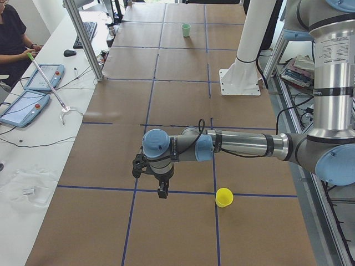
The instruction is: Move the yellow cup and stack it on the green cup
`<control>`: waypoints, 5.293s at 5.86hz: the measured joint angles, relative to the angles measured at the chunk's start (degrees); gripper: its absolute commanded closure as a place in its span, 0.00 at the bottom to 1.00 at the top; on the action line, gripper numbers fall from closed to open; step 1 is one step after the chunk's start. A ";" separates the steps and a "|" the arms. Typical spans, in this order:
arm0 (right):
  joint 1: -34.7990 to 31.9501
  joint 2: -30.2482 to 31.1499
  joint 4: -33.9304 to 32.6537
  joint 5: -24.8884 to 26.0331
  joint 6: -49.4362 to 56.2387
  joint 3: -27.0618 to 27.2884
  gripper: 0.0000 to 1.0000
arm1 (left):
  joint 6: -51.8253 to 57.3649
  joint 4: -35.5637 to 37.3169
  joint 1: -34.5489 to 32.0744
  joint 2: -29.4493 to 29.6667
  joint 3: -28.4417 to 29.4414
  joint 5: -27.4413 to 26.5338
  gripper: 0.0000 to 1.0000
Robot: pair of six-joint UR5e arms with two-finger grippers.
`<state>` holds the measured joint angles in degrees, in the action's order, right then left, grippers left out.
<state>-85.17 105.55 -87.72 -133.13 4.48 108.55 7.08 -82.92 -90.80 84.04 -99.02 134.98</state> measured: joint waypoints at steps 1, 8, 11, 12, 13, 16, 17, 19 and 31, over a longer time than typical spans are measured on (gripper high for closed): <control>0.00 0.00 -0.01 0.01 0.00 0.04 0.00 | 0.08 -0.09 -0.05 -0.18 -0.06 0.10 0.00; 0.00 1.24 0.27 -0.09 0.59 0.09 0.00 | -48.52 -0.29 17.30 3.29 -13.52 0.54 0.00; 0.00 1.69 0.35 0.38 0.72 -0.03 0.00 | -79.25 0.24 30.83 5.33 -16.13 -15.06 0.00; 0.04 1.94 0.36 0.92 0.77 -0.15 0.00 | -87.39 1.62 34.66 3.58 -17.63 -21.53 0.00; 0.06 1.97 0.36 1.42 0.81 -0.20 0.00 | -95.66 5.42 38.67 0.84 -20.67 -26.68 0.00; 0.13 1.49 0.56 3.21 0.96 0.07 0.00 | -129.16 20.24 54.67 -2.63 -25.24 -39.25 0.00; 0.19 1.31 0.55 4.22 0.99 0.08 0.00 | -139.23 28.51 59.43 -2.21 -25.17 -40.52 0.00; 0.26 1.43 0.54 4.91 1.44 -0.01 0.00 | -146.91 36.03 62.00 -1.95 -21.88 -36.32 0.00; 0.35 1.85 0.30 5.83 2.55 -0.01 0.00 | -160.88 29.78 61.96 0.32 8.10 -32.04 0.00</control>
<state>-84.81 107.40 -87.43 -127.30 7.03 108.53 -153.80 -53.14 -28.84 84.36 -90.92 102.94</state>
